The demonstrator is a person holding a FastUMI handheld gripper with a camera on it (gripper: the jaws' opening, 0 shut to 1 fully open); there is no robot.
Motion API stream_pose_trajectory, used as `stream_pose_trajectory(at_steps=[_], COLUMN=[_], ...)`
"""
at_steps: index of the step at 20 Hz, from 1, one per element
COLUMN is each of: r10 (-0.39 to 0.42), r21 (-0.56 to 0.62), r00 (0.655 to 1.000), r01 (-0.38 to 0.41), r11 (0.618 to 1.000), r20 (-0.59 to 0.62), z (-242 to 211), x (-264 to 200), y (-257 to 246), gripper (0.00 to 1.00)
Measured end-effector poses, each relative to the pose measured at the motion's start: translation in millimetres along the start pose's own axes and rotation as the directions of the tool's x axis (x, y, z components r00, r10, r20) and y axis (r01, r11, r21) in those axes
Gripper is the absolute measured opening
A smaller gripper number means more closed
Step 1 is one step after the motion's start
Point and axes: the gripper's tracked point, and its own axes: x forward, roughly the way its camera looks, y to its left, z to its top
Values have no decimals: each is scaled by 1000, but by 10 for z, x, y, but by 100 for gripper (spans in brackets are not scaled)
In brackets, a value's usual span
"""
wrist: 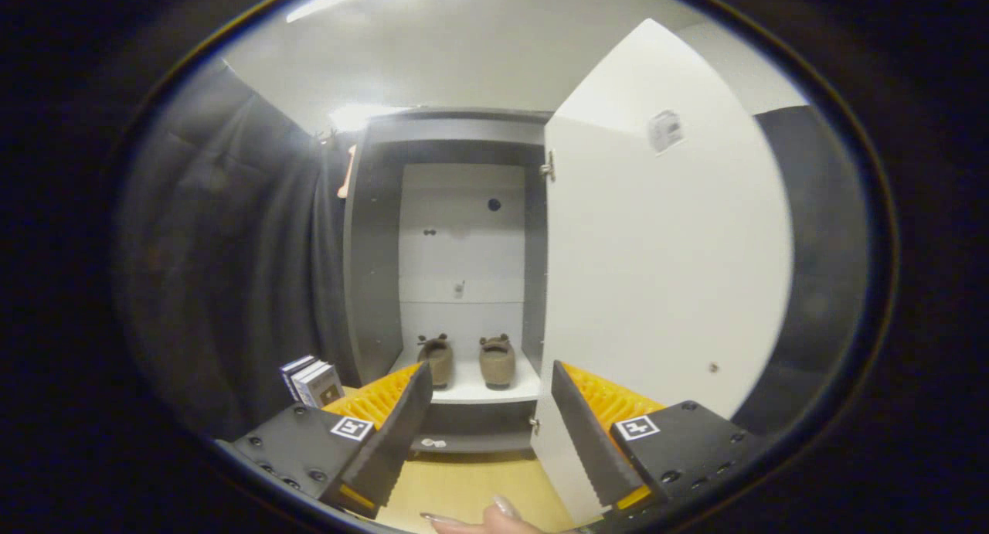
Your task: Open the shoe cabinet door, grab the shoes and put them into the shoe cabinet, then close the shoe cabinet door.
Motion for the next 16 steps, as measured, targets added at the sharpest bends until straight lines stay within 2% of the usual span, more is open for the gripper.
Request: stream_pose_trajectory(at_steps=[5, 9, 12, 16], r10=[-225, -336, -339, -270], r21=[-3, -21, -36, -24], r00=[974, 942, 940, 962], r01=[225, 336, 340, 271], r11=[974, 941, 940, 962], r20=[-35, 1, 26, 52], z=[-35, 98, 159, 260], x=[-652, -961, -971, -605], y=[-796, -1433, -1915, -2486], gripper=[98, 97, 97, 97])
